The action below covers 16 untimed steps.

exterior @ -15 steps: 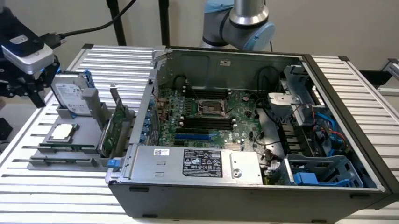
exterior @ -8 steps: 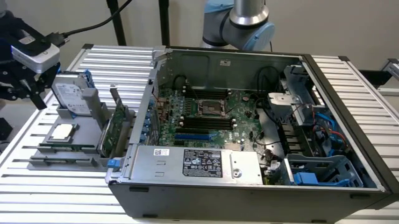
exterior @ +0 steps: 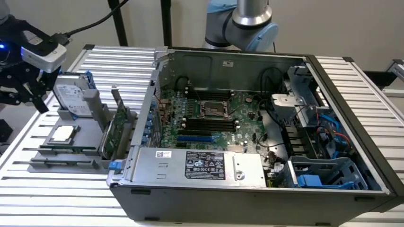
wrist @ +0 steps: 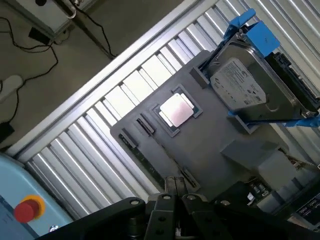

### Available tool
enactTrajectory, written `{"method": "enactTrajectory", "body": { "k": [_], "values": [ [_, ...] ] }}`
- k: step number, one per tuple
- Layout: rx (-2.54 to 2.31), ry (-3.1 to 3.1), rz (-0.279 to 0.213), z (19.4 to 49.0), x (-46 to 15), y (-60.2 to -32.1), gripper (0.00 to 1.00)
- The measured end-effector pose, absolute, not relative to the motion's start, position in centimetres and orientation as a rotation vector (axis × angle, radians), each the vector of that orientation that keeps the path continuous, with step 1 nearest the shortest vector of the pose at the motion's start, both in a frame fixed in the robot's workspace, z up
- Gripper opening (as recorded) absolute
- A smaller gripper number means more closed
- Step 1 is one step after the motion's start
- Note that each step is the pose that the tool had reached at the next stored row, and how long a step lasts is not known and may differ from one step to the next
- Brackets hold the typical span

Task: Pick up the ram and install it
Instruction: 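Pick up the ram and move it above insertion slot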

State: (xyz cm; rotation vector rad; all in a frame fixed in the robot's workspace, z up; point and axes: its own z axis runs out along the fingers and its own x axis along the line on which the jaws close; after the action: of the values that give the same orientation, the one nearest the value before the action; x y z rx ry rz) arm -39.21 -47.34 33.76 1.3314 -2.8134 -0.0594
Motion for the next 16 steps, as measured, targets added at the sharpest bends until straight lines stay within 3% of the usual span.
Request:
{"method": "enactTrajectory", "body": {
  "k": [16],
  "values": [
    [1.723,-2.586,-0.052,32.7,-39.2,-47.3,0.0]
  ]
}}
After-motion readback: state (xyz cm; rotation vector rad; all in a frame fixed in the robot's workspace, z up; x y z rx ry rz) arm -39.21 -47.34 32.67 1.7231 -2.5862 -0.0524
